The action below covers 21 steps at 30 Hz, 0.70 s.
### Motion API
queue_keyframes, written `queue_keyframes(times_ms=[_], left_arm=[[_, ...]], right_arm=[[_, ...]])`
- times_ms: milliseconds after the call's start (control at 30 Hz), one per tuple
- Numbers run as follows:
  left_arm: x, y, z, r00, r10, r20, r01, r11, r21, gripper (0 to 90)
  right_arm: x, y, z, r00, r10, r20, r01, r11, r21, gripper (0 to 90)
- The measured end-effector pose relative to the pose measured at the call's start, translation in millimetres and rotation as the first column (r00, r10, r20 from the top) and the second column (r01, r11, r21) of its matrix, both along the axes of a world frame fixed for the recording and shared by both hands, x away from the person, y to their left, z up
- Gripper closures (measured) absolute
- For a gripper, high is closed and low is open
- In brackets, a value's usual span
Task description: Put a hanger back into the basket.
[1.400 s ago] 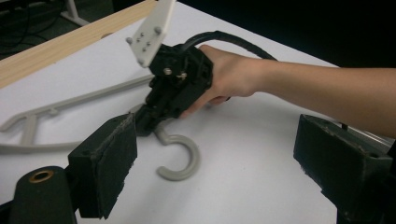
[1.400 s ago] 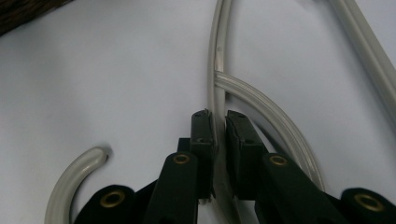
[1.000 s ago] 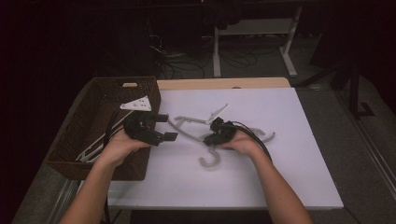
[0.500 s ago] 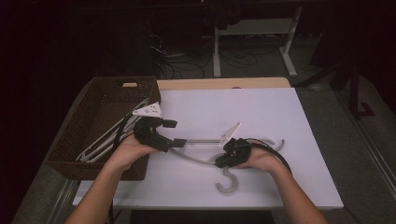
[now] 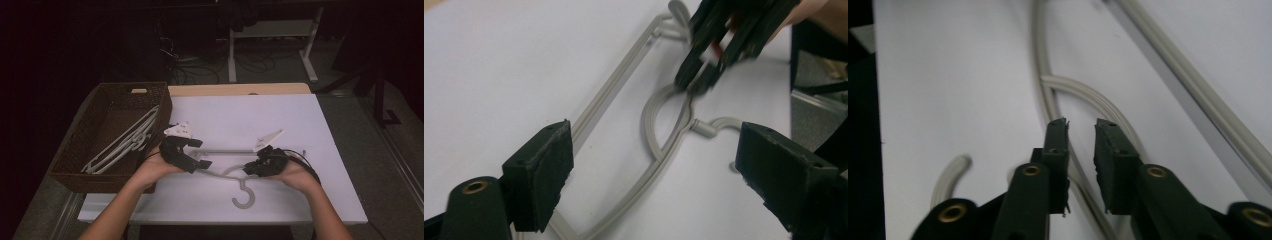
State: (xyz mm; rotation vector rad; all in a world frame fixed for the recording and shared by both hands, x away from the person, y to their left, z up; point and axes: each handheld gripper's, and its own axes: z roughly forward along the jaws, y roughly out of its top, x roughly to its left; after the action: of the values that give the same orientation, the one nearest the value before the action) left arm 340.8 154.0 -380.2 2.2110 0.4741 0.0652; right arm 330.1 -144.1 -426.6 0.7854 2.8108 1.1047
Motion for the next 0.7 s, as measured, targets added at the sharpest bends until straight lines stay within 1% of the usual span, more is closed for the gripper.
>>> queue_keyframes(times_ms=[33,67,133,200,267,333,433,500,567,700], left_arm=[[0.1,-2.3,-2.8,1.0,-0.002,0.003,0.002,0.9999,0.012,16.7],[0.6,-4.9,-6.5,1.0,-0.006,0.006,0.006,0.9997,0.025,16.7],[1.6,-9.3,-13.4,0.9999,-0.011,0.0,0.011,0.9993,0.036,16.7],[2.5,-12.4,-19.8,0.9998,-0.016,-0.007,0.016,0.999,0.04,16.7],[3.5,-15.1,-25.7,0.9996,-0.025,-0.016,0.026,0.9986,0.047,16.6],[4.4,-17.1,-30.5,0.9993,-0.03,-0.021,0.031,0.9979,0.057,16.6],[6.0,-18.1,-35.5,0.9991,-0.034,-0.024,0.035,0.9973,0.064,16.6],[6.9,-17.8,-37.5,0.9991,-0.036,-0.022,0.037,0.9967,0.072,16.5],[7.3,-17.4,-38.8,0.9991,-0.035,-0.022,0.036,0.9966,0.074,16.6],[7.3,-18.5,-40.3,0.9988,-0.045,-0.022,0.046,0.9955,0.083,16.6]], right_arm=[[-4.4,-15.0,0.9,0.998,-0.064,0.004,0.064,0.998,0.001,87.3],[-6.5,-20.4,1.1,0.9966,-0.082,0.009,0.082,0.997,0.0,88.9],[-11.6,-34.4,1.0,0.9924,-0.123,0.005,0.123,0.992,0.004,89.1],[-17.5,-46.0,-0.5,0.9885,-0.151,0.001,0.151,0.988,-0.005,89.1],[-21.9,-56.0,-4.1,0.983,-0.184,0.001,0.184,0.983,-0.018,89.1],[-24.4,-64.4,-8.3,0.9784,-0.206,-0.009,0.206,0.978,-0.026,89.2],[-23.0,-71.2,-12.6,0.9724,-0.233,-0.011,0.232,0.972,-0.047,89.2],[-20.8,-72.5,-14.7,0.9702,-0.242,-0.001,0.242,0.968,-0.07,89.2],[-18.7,-74.0,-15.6,0.9698,-0.244,0.0,0.243,0.968,-0.062,89.2],[-10.3,-75.9,-15.0,0.962,-0.272,0.026,0.273,0.96,-0.066,89.3]])
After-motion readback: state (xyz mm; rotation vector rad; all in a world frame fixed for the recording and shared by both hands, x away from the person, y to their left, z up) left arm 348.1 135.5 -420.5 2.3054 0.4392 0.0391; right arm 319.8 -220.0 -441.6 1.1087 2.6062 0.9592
